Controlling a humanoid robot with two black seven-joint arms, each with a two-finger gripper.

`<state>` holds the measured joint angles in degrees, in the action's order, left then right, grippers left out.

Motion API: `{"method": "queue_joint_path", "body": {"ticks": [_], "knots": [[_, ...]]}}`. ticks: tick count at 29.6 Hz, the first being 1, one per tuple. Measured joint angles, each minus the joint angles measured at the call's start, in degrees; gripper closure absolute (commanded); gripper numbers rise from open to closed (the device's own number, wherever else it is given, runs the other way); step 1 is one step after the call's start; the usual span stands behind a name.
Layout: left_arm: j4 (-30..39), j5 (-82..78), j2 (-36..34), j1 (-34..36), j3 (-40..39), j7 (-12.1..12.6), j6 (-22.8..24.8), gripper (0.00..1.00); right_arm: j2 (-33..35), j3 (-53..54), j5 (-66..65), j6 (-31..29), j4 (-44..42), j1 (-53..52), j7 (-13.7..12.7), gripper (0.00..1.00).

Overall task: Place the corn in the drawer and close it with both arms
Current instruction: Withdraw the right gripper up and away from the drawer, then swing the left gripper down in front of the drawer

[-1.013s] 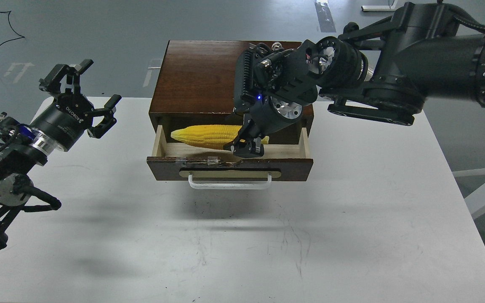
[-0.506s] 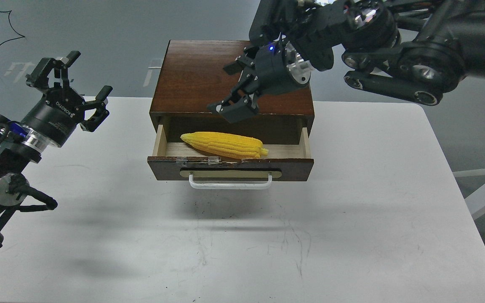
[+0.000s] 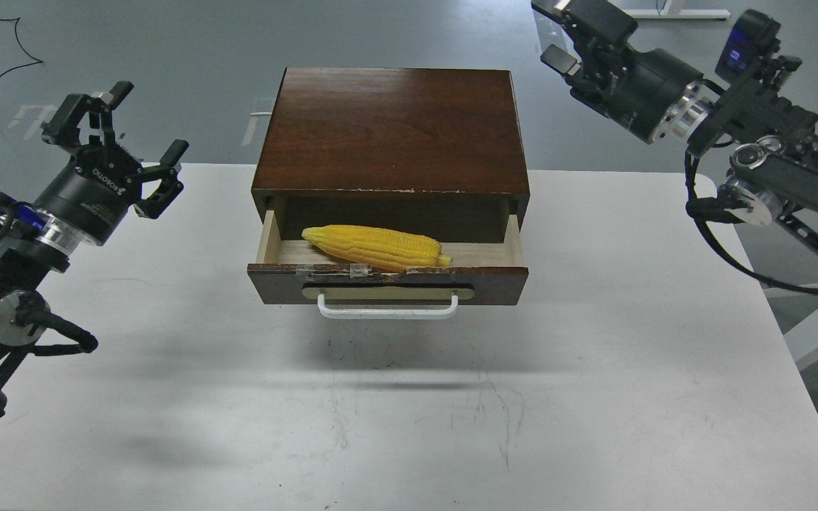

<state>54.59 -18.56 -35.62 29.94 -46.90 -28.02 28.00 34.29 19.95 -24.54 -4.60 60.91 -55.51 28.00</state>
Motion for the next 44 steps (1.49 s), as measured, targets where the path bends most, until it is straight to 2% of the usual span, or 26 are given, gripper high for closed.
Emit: {"method": "queue_joint_path", "body": {"ticks": [6,11,14,16,21,25,31,37,39,40,41,44], "knots": [[0.0,-5.2,0.3,0.8,0.2,0.0,0.0,0.01,-0.7,8.4,12.8,-2.2,-3.0,10.9,0.0,0.0],[0.2,-8.1,-0.2,1.1,0.3,0.0,0.0,0.01,-0.8,9.4,20.6,-8.7,-6.5,15.4,0.0,0.0],[0.3,-13.3,-1.2,2.4,0.3,0.0,0.0,0.02,-0.8,8.9,21.4,-10.3,-7.9,16.9,0.0,0.0],[0.5,-18.2,-2.4,4.3,0.3,0.0,0.0,0.04,-0.8,8.7,21.5,-10.7,-8.1,17.3,0.0,0.0],[4.2,-33.8,-3.7,13.5,0.4,0.0,0.0,0.2,-0.6,8.5,21.4,-10.9,-8.2,17.6,0.0,0.0],[11.4,-41.6,-3.7,17.9,0.5,0.0,0.0,0.26,-0.6,8.4,21.4,-10.9,-8.1,17.6,0.0,0.0],[28.9,-55.1,-3.4,17.4,1.4,0.0,0.0,0.27,-0.3,8.3,21.3,-10.9,-8.0,17.6,0.0,0.0],[39.7,-69.1,-2.1,15.7,9.8,0.0,0.0,0.27,0.0,8.3,21.3,-10.9,-8.0,17.6,0.0,0.0],[41.8,-72.2,-2.0,15.4,14.2,0.0,0.0,0.34,0.1,8.3,21.3,-10.9,-8.0,17.7,0.0,0.0],[42.6,-73.6,-2.0,15.2,16.3,0.0,0.0,0.45,0.1,8.3,21.3,-10.9,-8.0,17.7,0.0,0.0],[43.2,-74.6,-2.0,14.9,18.0,0.0,0.0,0.68,0.1,8.3,21.3,-10.9,-8.0,17.8,0.0,0.0],[44.0,-76.8,-1.8,12.8,21.3,0.0,0.0,1.0,0.1,8.3,21.2,-10.9,-8.0,18.1,0.0,0.0]]}}
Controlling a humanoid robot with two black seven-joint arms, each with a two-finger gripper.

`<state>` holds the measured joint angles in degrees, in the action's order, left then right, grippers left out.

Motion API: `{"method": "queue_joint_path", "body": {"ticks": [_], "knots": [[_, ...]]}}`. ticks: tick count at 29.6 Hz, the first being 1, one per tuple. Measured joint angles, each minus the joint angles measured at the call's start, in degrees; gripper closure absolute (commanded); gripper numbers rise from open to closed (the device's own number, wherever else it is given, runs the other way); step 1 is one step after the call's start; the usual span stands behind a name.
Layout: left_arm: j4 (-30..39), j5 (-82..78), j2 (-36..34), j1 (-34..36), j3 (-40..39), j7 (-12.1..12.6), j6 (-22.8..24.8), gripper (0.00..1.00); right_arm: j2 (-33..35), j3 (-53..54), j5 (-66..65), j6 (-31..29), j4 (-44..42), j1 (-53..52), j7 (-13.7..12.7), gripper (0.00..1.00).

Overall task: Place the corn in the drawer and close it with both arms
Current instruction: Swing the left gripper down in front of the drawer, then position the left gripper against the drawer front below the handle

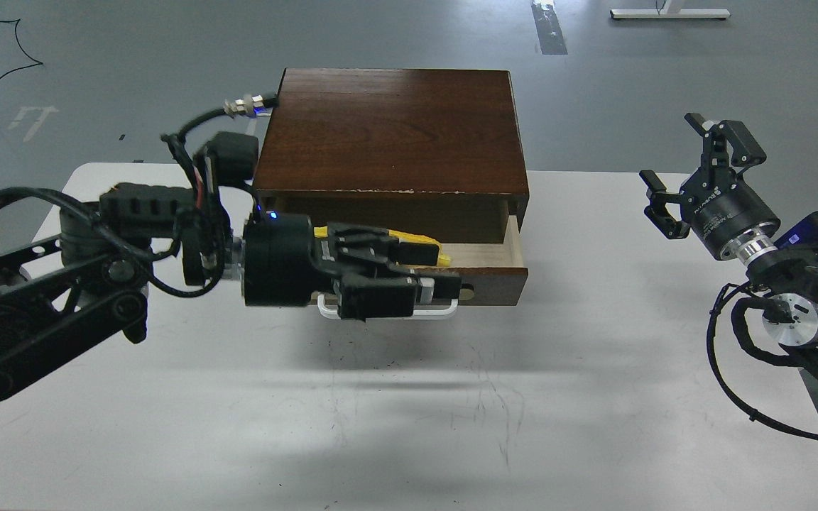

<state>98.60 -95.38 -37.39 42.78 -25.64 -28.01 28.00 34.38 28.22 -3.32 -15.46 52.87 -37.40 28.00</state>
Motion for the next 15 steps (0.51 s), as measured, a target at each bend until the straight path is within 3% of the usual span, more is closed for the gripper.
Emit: {"method": "queue_joint_path", "body": {"ticks": [4,10,15], "knots": [[-0.1,-0.3,1.1,-7.1,0.5,0.0,-1.0,1.0,0.0,0.0,0.0,0.1,0.0,0.2,0.0,0.0],[-2.7,4.2,1.4,-19.2,-2.0,0.0,-8.8,1.0,0.0,0.0,0.0,0.2,0.0,0.8,0.0,0.0],[-5.3,8.5,1.7,-24.5,-6.8,0.1,-10.4,1.0,0.0,0.0,0.0,0.1,0.0,0.9,0.0,0.0]]}}
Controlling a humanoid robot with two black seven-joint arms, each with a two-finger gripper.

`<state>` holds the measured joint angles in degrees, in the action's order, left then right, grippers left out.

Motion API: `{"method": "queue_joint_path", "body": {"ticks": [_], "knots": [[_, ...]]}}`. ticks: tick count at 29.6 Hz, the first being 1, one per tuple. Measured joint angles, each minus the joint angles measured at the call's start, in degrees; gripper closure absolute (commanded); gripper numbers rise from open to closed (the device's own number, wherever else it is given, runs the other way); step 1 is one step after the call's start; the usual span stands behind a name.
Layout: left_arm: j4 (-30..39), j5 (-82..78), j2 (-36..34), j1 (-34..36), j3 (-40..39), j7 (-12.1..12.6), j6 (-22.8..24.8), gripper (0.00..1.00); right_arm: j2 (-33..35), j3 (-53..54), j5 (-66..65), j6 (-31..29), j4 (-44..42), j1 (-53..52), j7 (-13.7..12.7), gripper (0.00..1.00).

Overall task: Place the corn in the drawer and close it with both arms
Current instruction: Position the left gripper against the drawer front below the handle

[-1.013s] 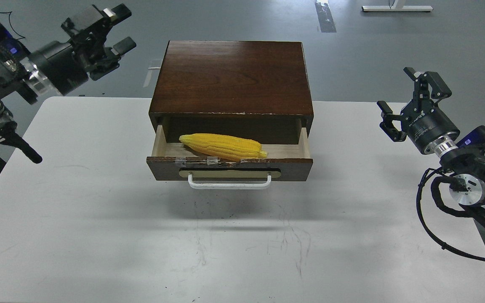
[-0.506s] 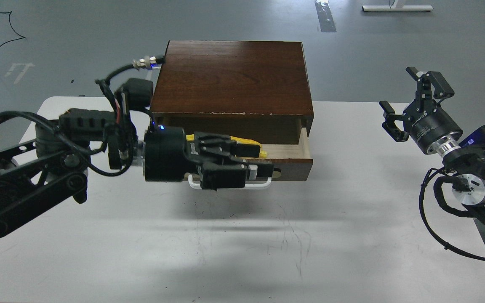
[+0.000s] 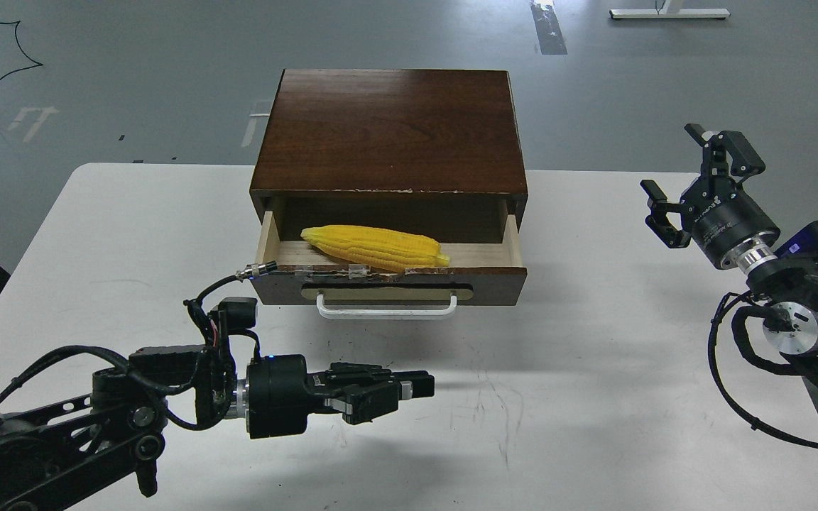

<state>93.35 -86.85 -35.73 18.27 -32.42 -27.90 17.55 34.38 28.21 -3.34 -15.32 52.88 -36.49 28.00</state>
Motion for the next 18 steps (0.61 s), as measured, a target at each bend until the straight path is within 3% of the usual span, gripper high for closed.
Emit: {"method": "queue_joint_path", "body": {"ticks": [10,18], "knots": [[-2.9,2.2,1.0,-3.7,-3.3,2.4,-3.7,1.0,0.0,0.0,0.0,0.0,-0.1,0.2,0.0,0.0],[-4.6,2.3,1.8,-3.8,-4.8,3.2,-4.0,1.0,0.0,0.0,0.0,0.0,0.0,0.5,0.0,0.0]]}}
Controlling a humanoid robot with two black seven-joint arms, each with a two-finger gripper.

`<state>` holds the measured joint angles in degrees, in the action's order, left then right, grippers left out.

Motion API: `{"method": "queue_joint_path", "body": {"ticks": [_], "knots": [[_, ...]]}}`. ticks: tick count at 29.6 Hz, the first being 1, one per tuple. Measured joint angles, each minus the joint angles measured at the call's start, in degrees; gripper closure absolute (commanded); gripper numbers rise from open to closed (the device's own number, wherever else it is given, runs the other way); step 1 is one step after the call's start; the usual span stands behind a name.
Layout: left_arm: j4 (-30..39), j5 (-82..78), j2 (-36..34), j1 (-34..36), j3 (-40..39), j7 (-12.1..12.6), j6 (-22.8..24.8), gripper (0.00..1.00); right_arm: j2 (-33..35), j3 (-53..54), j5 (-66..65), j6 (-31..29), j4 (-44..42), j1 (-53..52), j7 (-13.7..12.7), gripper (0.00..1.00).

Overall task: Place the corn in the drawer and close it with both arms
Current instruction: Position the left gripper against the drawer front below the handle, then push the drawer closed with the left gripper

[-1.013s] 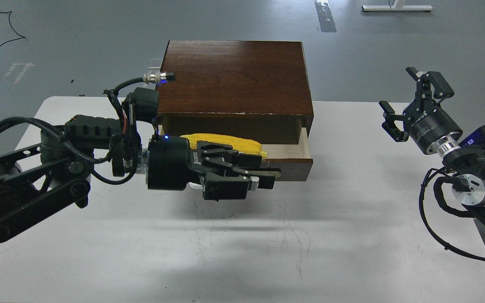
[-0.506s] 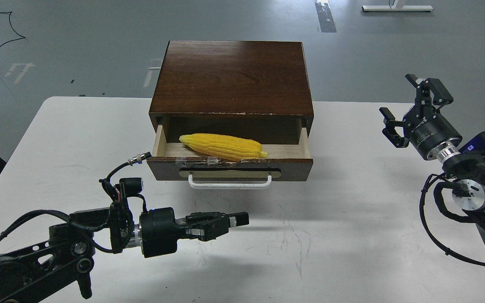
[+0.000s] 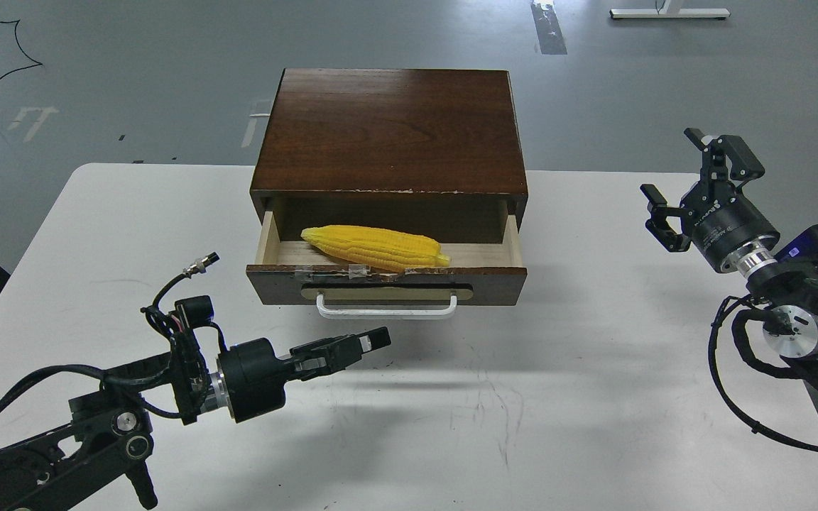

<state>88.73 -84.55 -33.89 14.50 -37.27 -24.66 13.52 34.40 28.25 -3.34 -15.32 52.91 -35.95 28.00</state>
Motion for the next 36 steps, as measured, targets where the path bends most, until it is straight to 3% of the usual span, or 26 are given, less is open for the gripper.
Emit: {"method": "queue_joint_path", "body": {"ticks": [36], "knots": [[-7.1,-0.1,1.6,3.0,-3.0,0.0,0.1,1.0,0.0,0.1,0.0,0.0,0.1,0.1,0.0,0.0]]}}
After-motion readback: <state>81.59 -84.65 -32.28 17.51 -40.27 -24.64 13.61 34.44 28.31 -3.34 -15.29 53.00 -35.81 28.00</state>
